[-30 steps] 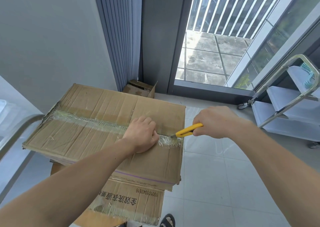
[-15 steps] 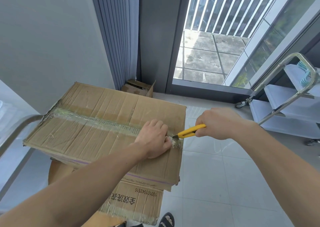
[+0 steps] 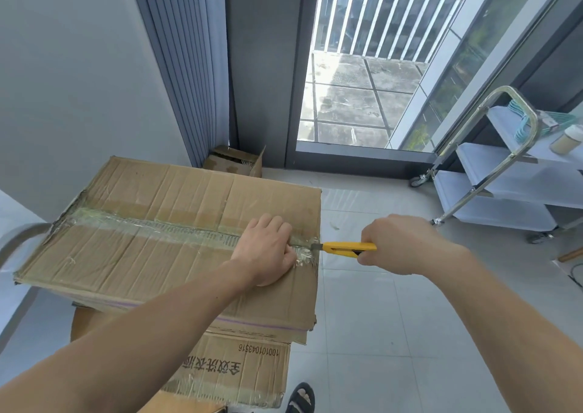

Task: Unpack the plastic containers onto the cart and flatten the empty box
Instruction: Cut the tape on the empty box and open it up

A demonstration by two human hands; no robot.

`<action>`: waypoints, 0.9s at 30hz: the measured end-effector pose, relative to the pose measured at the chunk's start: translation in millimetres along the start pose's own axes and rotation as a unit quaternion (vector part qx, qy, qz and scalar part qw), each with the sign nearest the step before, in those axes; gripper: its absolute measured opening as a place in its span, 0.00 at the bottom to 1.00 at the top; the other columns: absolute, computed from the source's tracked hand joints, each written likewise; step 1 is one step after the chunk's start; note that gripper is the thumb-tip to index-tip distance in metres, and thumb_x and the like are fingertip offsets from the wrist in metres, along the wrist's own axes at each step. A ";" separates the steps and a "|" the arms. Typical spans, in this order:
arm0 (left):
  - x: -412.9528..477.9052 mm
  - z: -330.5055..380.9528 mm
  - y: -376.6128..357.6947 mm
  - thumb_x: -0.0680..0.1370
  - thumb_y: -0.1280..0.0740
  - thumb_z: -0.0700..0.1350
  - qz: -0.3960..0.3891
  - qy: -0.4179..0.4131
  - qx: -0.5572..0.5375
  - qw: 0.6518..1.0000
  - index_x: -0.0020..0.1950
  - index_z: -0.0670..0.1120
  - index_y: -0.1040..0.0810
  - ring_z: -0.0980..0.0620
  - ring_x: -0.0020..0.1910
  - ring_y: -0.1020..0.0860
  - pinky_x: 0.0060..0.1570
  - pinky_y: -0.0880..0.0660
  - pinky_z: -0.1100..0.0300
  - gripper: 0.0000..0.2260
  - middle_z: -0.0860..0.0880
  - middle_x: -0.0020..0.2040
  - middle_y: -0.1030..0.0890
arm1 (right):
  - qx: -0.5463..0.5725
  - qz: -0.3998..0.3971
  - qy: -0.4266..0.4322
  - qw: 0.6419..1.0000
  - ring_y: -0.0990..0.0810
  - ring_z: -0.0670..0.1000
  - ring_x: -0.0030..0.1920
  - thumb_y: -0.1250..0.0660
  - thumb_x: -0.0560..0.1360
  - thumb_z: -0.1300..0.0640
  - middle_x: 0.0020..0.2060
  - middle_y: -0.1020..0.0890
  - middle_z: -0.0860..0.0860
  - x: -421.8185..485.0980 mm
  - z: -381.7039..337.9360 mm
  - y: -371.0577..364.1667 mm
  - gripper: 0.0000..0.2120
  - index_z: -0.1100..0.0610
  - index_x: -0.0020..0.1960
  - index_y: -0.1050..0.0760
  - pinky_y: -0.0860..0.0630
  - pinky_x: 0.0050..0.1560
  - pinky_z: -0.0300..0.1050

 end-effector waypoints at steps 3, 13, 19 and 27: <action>-0.3 -0.5 0.7 0.76 0.44 0.50 0.021 -0.031 -0.028 0.999 0.57 0.48 0.27 0.46 0.56 0.29 0.57 0.31 0.54 0.14 0.49 0.56 0.27 | 0.029 -0.016 -0.024 0.999 0.26 0.51 0.37 0.41 0.78 0.46 0.37 0.25 0.48 -9.7 -10.0 -12.0 0.11 0.53 0.47 0.25 0.37 0.31 0.43; 14.9 -17.3 4.9 0.84 0.50 0.53 -0.068 -0.128 -0.034 0.989 0.82 0.49 0.49 0.54 0.81 0.57 0.78 0.55 0.55 0.27 0.53 0.82 0.52 | 0.460 -0.039 -0.173 0.870 0.30 0.49 0.28 0.44 0.81 0.56 0.37 0.24 0.54 -44.2 -50.3 -40.9 0.08 0.58 0.55 0.29 0.31 0.27 0.39; 36.8 -17.7 8.2 0.84 0.49 0.50 -0.110 -0.216 -0.010 0.970 0.82 0.53 0.53 0.54 0.80 0.61 0.79 0.57 0.52 0.27 0.55 0.82 0.57 | 0.471 0.018 -0.218 0.855 0.28 0.52 0.28 0.44 0.80 0.58 0.35 0.23 0.55 -35.0 -72.8 -41.8 0.09 0.63 0.52 0.29 0.30 0.29 0.41; 41.8 -21.2 7.1 0.84 0.51 0.51 -0.115 -0.225 0.012 0.967 0.81 0.58 0.52 0.49 0.81 0.58 0.77 0.58 0.50 0.25 0.53 0.82 0.54 | 0.446 0.013 -0.232 0.864 0.31 0.55 0.31 0.46 0.79 0.58 0.34 0.27 0.54 -19.5 -81.4 -42.5 0.07 0.57 0.44 0.33 0.31 0.36 0.47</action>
Point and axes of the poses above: each hand's wrist, its own x-axis towards the middle knuckle, its own y-axis out of the back of the hand, z = x × y, the point moved 3 cm from there along x, towards the middle knuckle
